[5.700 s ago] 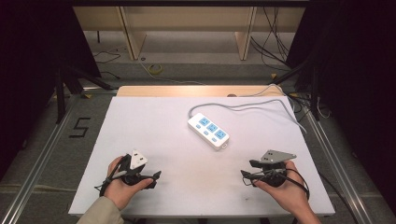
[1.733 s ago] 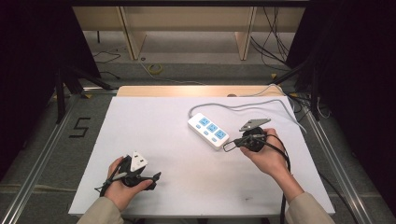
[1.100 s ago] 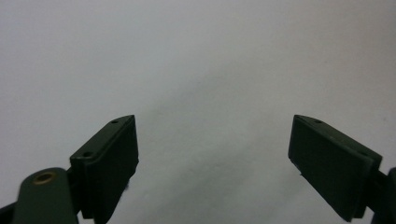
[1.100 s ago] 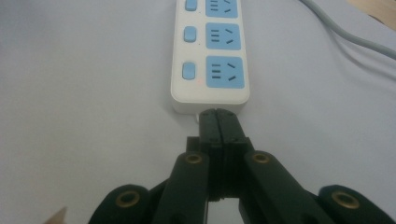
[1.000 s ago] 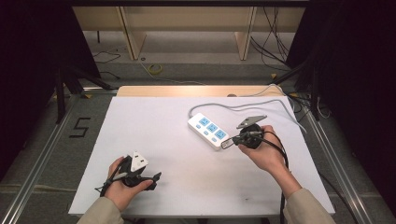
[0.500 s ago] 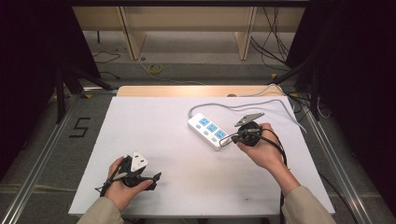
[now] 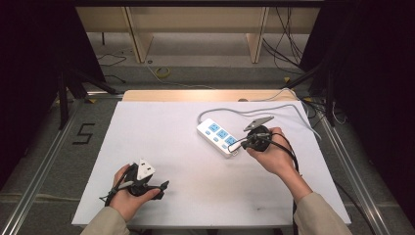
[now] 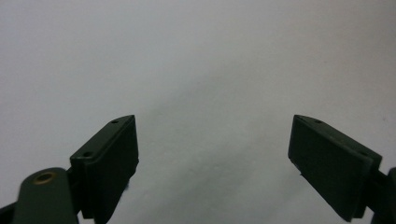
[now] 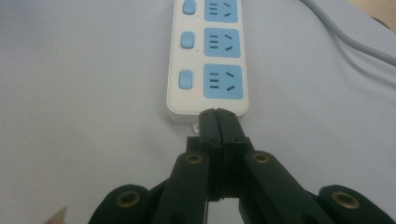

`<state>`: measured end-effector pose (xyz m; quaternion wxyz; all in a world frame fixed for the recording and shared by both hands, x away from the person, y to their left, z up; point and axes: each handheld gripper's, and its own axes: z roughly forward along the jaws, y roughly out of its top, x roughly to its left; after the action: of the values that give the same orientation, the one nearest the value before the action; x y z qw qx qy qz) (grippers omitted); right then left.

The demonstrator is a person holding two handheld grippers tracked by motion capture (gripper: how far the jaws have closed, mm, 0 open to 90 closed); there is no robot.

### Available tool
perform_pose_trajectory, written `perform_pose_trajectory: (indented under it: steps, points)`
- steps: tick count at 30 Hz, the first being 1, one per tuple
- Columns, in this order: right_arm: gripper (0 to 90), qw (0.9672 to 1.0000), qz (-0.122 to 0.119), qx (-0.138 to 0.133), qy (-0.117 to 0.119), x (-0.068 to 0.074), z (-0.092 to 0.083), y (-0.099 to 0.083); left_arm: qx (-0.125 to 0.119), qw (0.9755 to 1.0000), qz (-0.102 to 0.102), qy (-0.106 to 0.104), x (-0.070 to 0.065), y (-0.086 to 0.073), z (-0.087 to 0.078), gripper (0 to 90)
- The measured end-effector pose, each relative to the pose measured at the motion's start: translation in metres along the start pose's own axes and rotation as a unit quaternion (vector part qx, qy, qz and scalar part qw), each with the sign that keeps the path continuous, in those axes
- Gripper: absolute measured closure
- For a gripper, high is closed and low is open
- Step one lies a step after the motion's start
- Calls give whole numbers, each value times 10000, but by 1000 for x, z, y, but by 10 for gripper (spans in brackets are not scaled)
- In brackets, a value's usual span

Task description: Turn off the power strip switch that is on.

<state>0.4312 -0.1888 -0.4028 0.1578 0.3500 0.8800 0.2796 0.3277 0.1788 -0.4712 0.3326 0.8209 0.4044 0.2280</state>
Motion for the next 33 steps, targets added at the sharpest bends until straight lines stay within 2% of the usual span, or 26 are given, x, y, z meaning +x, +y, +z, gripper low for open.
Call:
perform_pose_trajectory:
  steps: [33]
  points:
    - [900,9999,-52,137,23,2,14,16,-1,10000,0,-5,0,0,0,158]
